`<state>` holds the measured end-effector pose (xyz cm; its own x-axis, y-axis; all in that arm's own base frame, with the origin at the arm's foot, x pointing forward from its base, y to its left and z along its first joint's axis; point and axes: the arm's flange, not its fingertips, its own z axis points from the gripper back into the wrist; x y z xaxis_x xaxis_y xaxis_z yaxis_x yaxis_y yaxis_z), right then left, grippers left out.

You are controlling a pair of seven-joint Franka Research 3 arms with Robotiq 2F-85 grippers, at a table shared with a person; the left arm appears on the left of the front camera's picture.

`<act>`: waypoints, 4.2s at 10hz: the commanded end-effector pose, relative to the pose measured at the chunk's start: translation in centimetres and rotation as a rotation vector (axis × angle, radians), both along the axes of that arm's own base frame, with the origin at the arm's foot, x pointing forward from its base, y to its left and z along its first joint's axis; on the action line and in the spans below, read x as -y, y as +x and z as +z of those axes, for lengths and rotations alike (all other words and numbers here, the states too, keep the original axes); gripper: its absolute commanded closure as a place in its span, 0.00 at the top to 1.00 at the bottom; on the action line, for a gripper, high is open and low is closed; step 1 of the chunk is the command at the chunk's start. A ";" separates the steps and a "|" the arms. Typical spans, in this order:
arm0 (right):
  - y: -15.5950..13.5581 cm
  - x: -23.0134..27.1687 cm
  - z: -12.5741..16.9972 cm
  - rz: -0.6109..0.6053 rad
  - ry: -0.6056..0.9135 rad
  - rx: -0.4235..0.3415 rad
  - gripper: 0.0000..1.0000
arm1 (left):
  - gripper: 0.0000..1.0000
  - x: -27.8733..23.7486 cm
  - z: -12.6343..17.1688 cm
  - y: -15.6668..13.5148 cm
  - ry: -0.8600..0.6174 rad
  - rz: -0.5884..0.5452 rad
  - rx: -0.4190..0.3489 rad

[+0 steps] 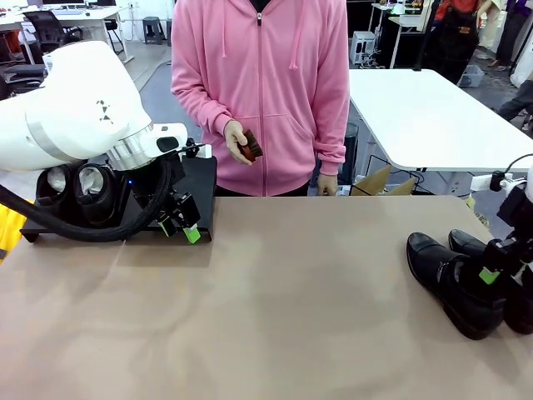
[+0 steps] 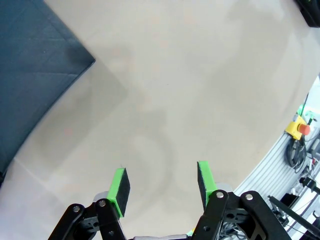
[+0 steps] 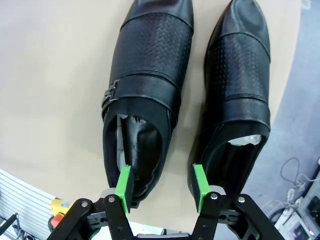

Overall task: Organize the shoes by placing them on the stand.
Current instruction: Pick up one Shoe and place it in the middle of the table.

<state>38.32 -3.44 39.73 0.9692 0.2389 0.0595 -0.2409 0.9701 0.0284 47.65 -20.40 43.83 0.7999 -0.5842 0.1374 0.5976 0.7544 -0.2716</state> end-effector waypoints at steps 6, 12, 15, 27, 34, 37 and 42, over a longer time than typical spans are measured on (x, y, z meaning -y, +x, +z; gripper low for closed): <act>0.0 0.0 0.0 0.000 0.000 0.000 0.62 | 0.71 -0.4 0.1 -0.4 0.007 -0.008 0.000; -0.4 0.2 -0.3 -0.038 -0.007 -0.003 0.62 | 0.71 -0.4 0.1 -0.4 0.007 -0.008 0.000; 0.3 -0.2 -1.4 -0.032 0.000 0.012 0.62 | 0.71 -0.4 0.1 -0.4 0.007 -0.008 0.000; 1.5 -0.7 -4.5 -0.047 -0.039 0.010 0.62 | 0.71 -0.4 0.1 -0.4 0.007 -0.008 0.000; 1.6 -0.7 -5.4 -0.013 -0.019 -0.059 0.00 | 0.71 -0.4 0.1 -0.4 0.007 -0.008 0.000; 1.6 -0.6 -5.6 0.002 0.009 -0.068 0.00 | 0.71 -0.4 0.1 -0.4 0.007 -0.008 0.000; -3.2 -5.9 0.7 0.012 0.016 0.091 0.00 | 0.71 -0.4 0.1 -0.4 0.007 -0.008 0.000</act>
<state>39.46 0.18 38.72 0.9659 0.2462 0.0804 -0.2481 0.9686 0.0144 47.65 -20.40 43.82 0.7999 -0.5842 0.1371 0.5975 0.7544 -0.2716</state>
